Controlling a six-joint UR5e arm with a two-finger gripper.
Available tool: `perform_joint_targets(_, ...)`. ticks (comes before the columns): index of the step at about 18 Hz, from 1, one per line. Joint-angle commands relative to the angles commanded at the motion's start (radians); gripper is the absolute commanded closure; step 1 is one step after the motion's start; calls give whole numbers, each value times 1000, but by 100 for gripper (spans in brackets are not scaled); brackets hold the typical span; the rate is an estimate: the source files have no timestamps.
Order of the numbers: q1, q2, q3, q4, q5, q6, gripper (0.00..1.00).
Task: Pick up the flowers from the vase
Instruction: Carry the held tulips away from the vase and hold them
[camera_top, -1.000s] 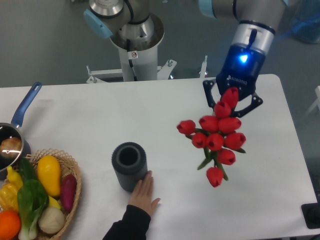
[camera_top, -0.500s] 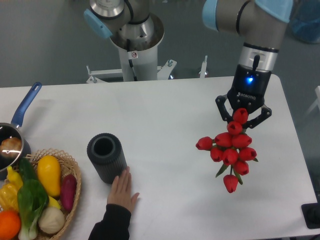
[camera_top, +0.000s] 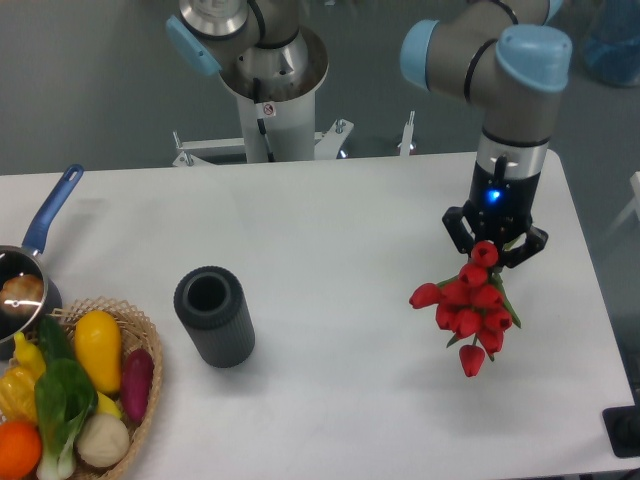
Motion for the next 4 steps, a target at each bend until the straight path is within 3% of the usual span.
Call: perform_joint_targets(4,-26,-8,2,-5,101,95,89)
